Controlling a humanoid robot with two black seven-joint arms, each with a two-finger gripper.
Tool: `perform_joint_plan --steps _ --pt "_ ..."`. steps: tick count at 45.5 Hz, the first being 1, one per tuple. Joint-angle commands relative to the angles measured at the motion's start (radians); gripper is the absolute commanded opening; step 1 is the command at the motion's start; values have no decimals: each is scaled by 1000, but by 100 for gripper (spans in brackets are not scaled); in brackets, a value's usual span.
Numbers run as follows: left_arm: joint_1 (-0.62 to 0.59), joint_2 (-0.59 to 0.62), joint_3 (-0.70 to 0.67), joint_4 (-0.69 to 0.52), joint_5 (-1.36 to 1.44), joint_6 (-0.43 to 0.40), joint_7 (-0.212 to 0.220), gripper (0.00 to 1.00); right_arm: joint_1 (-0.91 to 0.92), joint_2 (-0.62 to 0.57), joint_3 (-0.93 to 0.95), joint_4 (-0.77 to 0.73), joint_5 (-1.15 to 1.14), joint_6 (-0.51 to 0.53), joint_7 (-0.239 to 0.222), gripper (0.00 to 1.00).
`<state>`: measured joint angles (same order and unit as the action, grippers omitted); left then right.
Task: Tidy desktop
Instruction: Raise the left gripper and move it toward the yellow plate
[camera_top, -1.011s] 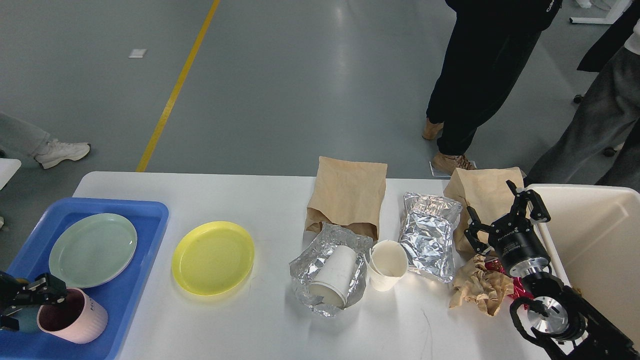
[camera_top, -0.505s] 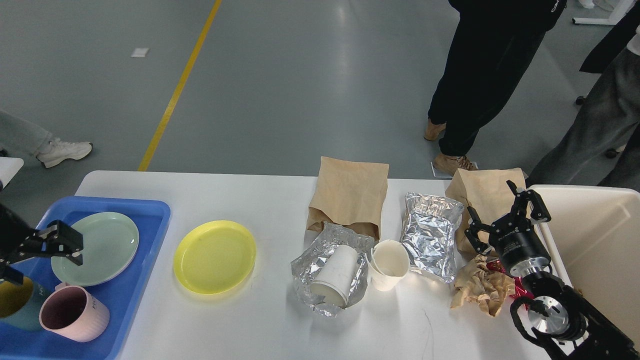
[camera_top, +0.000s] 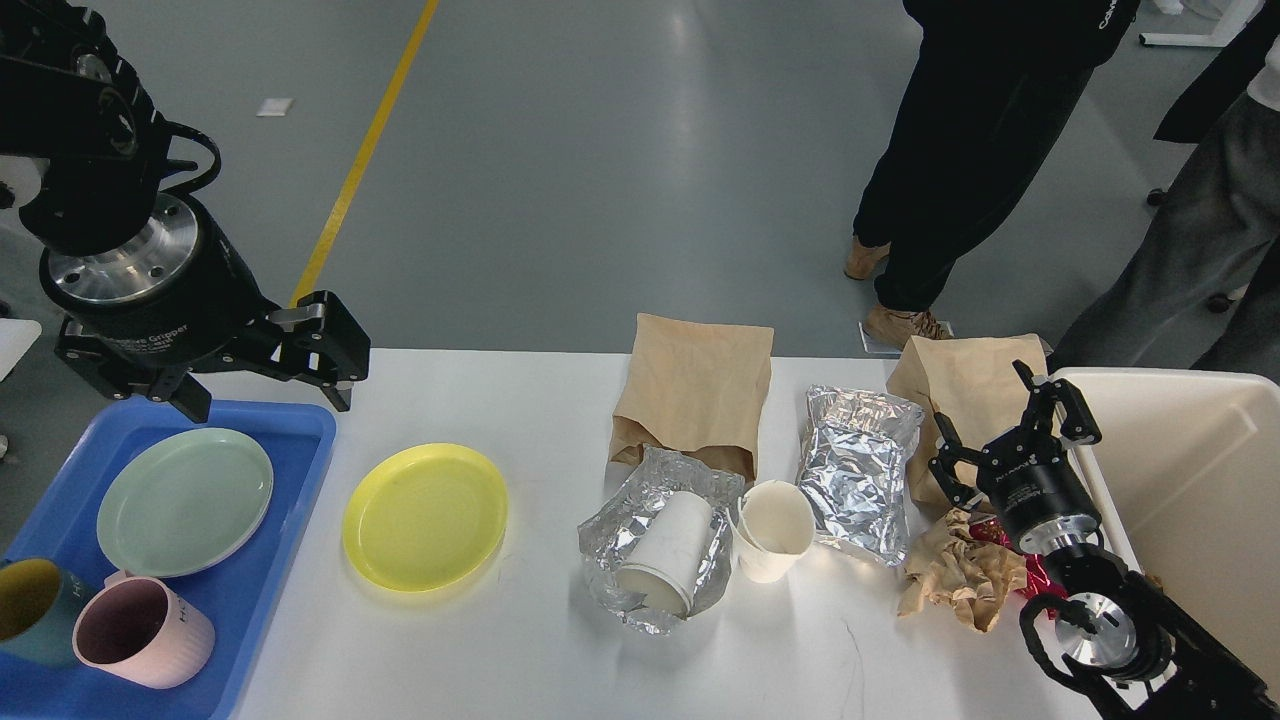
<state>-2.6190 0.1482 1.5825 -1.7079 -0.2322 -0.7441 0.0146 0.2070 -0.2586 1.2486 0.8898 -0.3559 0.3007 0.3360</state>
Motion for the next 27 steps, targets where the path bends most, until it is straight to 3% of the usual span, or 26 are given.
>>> perform_joint_plan --steps 1,14,20,27 --pt "-64 -12 -32 -47 -18 -3 1 97 0 -1 0 0 0 0 0 100" --pt "72 37 -25 13 -49 25 -7 97 0 -1 0 0 0 0 0 100" --pt "217 82 -36 112 -47 54 -7 97 0 -1 0 0 0 0 0 100" --pt "456 129 -107 201 -62 146 -9 96 0 -1 0 0 0 0 0 100"
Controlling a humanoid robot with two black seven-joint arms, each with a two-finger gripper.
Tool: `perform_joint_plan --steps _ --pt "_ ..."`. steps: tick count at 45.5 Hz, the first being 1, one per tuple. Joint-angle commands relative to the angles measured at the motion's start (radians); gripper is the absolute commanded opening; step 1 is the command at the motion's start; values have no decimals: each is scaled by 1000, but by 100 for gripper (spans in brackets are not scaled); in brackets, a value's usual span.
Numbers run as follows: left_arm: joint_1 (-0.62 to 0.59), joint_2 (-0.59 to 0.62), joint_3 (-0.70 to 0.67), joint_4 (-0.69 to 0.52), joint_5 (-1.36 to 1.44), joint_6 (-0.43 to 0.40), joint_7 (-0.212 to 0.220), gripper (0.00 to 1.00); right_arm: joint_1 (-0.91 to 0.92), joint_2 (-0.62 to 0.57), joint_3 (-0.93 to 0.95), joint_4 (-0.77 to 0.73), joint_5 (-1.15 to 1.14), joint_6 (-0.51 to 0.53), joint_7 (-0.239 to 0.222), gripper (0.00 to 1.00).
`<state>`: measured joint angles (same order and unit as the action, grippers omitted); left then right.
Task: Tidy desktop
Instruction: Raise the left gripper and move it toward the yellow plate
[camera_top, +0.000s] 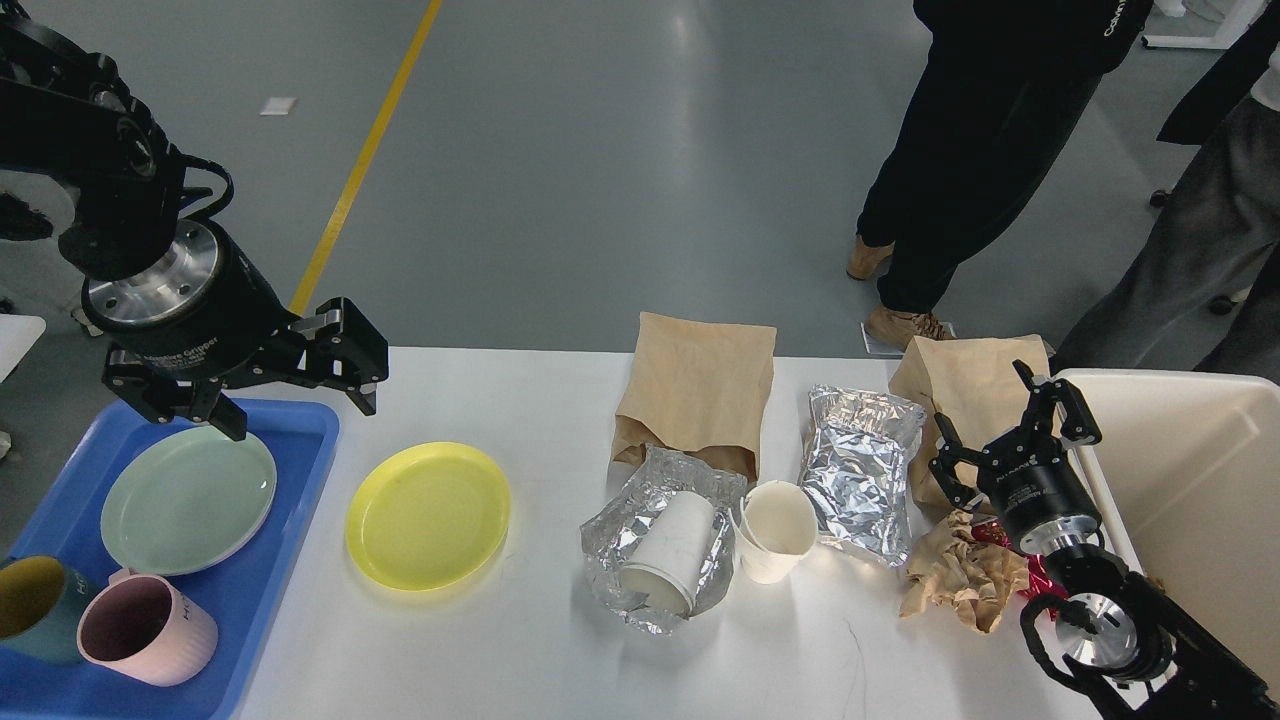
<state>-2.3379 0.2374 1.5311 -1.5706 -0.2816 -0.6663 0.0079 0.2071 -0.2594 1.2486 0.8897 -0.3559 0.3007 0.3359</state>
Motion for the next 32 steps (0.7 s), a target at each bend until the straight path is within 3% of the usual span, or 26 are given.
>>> perform_joint_plan --steps 1,9,12,25,32 --pt "210 49 -68 72 -14 91 -2 96 0 0 0 0 0 0 0 100" --pt "532 106 -213 164 -17 382 0 94 0 0 0 0 0 0 0 100" --pt "650 122 -288 222 -21 456 6 94 0 0 0 0 0 0 0 100" --pt "927 138 -391 406 -149 470 12 94 0 0 0 0 0 0 0 100" --pt "1015 154 -433 495 -163 470 -19 95 0 0 0 0 0 0 0 100"
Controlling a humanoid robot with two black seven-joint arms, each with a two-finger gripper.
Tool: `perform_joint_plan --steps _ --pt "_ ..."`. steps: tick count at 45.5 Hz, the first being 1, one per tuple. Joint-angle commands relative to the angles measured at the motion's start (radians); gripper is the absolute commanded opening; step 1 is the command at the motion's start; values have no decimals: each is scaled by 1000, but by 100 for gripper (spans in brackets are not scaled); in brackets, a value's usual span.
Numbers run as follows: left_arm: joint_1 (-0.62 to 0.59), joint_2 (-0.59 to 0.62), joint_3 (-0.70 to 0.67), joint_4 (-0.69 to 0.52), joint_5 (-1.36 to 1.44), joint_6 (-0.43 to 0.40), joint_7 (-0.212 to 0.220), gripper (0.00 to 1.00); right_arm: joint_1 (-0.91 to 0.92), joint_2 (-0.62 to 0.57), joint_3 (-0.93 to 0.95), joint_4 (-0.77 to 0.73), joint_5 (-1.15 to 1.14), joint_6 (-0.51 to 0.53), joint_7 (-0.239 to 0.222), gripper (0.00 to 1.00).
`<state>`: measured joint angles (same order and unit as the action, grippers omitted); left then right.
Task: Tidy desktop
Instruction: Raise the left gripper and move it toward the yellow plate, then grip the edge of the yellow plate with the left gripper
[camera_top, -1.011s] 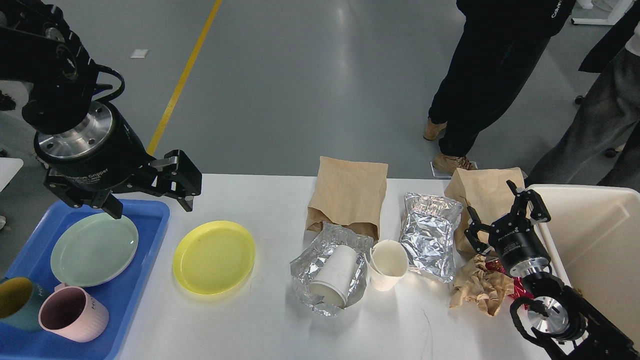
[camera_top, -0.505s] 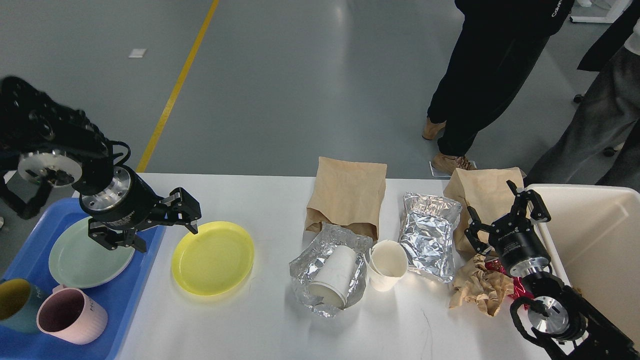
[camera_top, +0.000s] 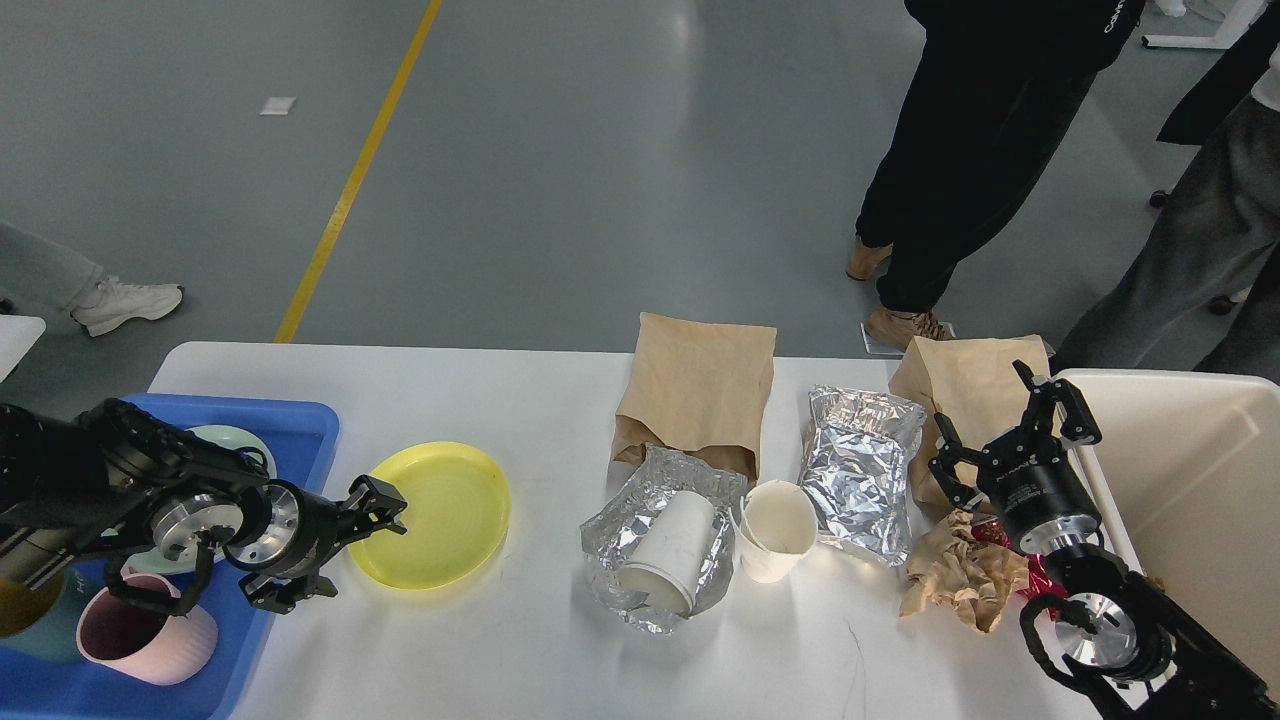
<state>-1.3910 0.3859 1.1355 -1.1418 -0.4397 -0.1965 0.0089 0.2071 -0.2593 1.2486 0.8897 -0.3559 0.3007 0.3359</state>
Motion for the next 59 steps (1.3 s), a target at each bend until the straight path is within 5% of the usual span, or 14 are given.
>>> perform_joint_plan --steps 1,17,25,32,59 --pt "85 4 -51 83 -1 0 -20 95 0 0 0 0 0 0 0 100" --pt "164 5 -108 163 12 6 -21 96 0 2 0 0 0 0 0 100" --pt "196 1 -149 169 21 87 -21 92 0 2 0 0 0 0 0 100" --pt "196 -1 -154 168 45 92 -20 71 0 0 0 0 0 0 0 100" --pt "198 4 -152 166 47 -6 -4 25 0 2 0 0 0 0 0 100"
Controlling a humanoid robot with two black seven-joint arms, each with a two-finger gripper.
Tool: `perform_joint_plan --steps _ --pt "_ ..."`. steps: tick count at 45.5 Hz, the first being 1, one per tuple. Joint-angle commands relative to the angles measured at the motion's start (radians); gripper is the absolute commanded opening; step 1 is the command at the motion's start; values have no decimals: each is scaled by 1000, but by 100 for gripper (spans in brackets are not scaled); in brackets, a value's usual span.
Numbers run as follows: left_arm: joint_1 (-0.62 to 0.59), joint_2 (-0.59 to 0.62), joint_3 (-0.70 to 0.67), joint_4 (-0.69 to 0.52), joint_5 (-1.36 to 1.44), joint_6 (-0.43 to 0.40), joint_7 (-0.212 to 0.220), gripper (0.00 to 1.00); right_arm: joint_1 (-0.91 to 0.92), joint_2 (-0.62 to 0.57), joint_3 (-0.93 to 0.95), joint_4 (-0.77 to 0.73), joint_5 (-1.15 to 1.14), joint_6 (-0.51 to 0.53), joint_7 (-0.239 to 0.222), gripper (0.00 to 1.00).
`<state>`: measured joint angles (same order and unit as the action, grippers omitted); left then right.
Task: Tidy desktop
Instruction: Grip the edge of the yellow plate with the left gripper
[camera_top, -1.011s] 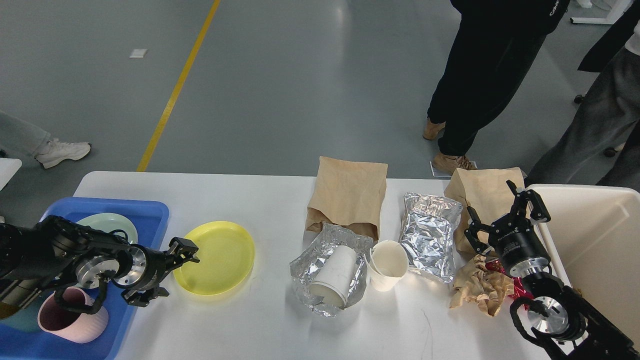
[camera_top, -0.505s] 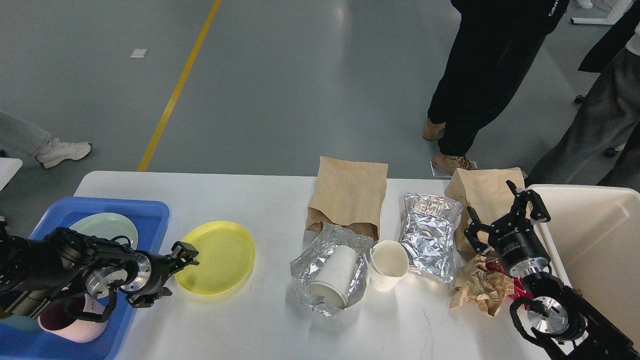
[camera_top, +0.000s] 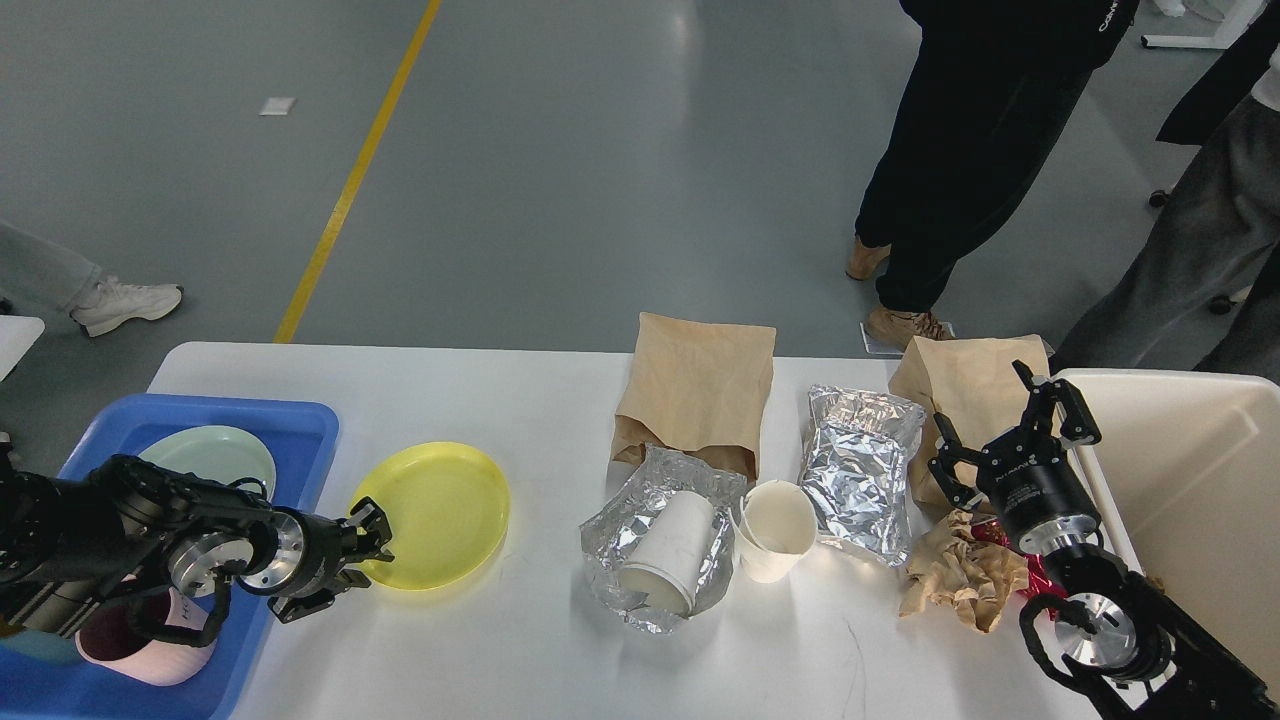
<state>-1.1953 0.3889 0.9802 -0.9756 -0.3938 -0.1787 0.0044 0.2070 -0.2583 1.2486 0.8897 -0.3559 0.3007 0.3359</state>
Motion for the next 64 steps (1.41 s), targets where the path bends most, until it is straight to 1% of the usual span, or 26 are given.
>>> perform_joint_plan --steps 1,18,25,31,35,57,64 --pt "2 1 3 2 3 -25 0 25 0 -1 0 0 0 0 0 100" --pt "2 -1 11 0 4 -24 2 25 0 1 0 0 0 0 0 100" --pt "5 -2 11 0 4 -24 2 22 0 1 0 0 0 0 0 100" --pt "3 -2 8 0 3 -24 -1 10 0 1 0 0 0 0 0 100" --pt "3 -2 8 0 3 -24 -1 0 0 1 0 0 0 0 0 100" --pt "2 1 8 0 1 -13 -1 0 0 -1 0 0 0 0 0 100" --pt "-10 16 8 -12 1 -27 -1 0 0 -1 0 0 0 0 0 100"
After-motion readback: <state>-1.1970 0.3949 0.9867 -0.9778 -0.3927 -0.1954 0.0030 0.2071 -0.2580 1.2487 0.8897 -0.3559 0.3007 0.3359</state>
